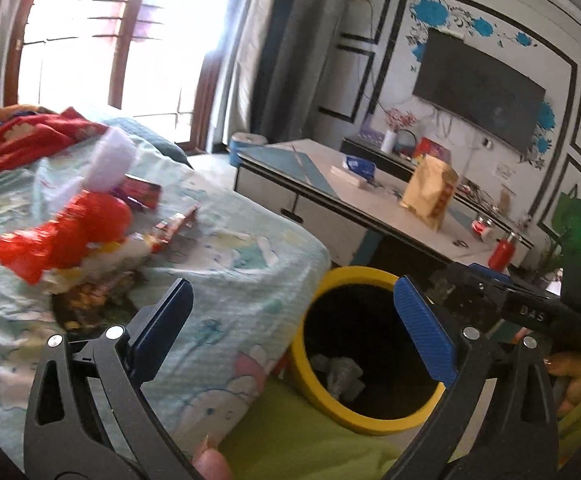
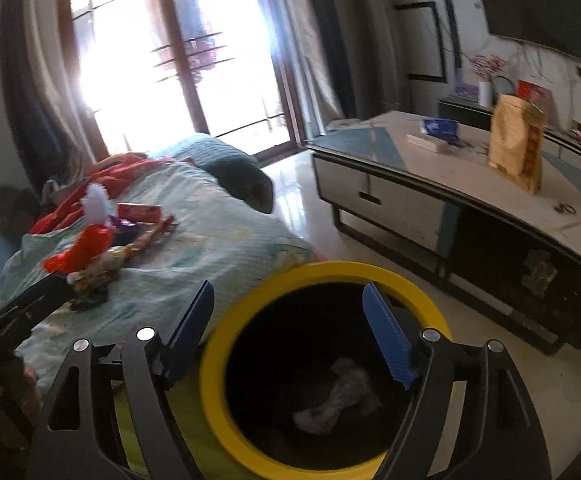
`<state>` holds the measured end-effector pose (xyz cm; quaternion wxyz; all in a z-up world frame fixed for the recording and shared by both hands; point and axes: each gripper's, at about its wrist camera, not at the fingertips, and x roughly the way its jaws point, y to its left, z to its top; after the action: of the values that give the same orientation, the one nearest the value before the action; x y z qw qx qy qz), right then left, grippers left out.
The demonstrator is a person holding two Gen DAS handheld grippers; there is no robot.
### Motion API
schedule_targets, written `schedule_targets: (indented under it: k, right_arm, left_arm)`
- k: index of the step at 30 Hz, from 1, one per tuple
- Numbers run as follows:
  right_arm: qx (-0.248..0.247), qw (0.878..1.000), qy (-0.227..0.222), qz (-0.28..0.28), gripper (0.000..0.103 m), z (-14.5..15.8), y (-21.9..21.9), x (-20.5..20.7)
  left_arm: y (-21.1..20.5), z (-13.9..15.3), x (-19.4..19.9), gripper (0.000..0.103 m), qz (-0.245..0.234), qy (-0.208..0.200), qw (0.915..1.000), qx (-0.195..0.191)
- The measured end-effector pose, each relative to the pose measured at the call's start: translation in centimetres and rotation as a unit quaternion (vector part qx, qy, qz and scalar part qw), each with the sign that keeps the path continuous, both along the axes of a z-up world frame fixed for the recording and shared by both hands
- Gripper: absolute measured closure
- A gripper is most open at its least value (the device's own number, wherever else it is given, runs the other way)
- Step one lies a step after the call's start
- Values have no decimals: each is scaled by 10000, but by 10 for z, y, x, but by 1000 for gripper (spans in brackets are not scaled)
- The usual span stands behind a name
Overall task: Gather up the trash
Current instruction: 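Move both tools back over the red bag and white mesh net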
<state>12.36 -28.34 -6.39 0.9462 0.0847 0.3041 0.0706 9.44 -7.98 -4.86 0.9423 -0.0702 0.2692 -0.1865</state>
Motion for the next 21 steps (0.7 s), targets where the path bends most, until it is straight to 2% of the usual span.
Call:
schedule_targets:
  k: [8, 14, 21]
  right_arm:
    - [-84, 9984, -197, 531, 27, 20, 46, 0]
    - [-184, 9964, -256, 784, 24, 31, 74, 2]
    - [-275, 9931, -359, 1082, 24, 46, 109, 7]
  left_arm:
    - [38, 12, -11, 11, 510, -197, 9985, -24]
    - [74, 20, -14, 11, 1018, -255, 9944, -142]
    - [114, 29, -19, 11, 1365, -285, 9900, -196]
